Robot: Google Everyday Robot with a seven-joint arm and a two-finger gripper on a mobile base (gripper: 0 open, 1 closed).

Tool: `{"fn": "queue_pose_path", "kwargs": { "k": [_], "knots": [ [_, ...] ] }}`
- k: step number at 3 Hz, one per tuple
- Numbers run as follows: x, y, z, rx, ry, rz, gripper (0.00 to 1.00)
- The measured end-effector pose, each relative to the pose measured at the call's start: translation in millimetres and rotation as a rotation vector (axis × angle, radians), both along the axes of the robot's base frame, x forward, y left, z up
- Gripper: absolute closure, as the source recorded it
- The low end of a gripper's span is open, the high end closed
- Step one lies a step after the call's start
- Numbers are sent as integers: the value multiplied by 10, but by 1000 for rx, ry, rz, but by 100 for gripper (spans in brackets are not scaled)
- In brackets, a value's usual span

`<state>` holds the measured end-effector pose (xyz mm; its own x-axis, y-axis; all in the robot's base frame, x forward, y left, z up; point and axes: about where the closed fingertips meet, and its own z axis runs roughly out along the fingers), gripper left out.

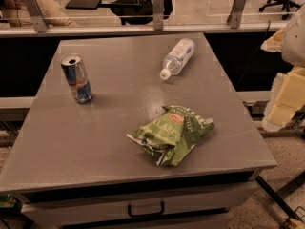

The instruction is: Move blue plastic bottle near redbull can

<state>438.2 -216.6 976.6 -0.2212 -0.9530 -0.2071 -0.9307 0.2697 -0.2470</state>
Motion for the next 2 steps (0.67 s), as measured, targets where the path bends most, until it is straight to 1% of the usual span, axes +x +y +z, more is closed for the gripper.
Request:
{"fn": "queue_pose_path", "kwargs": {
  "k": [1, 2],
  "knots": [
    [0, 0, 0, 0, 0, 0, 0],
    [76, 29, -1, -1, -12, 24, 0]
  ]
}}
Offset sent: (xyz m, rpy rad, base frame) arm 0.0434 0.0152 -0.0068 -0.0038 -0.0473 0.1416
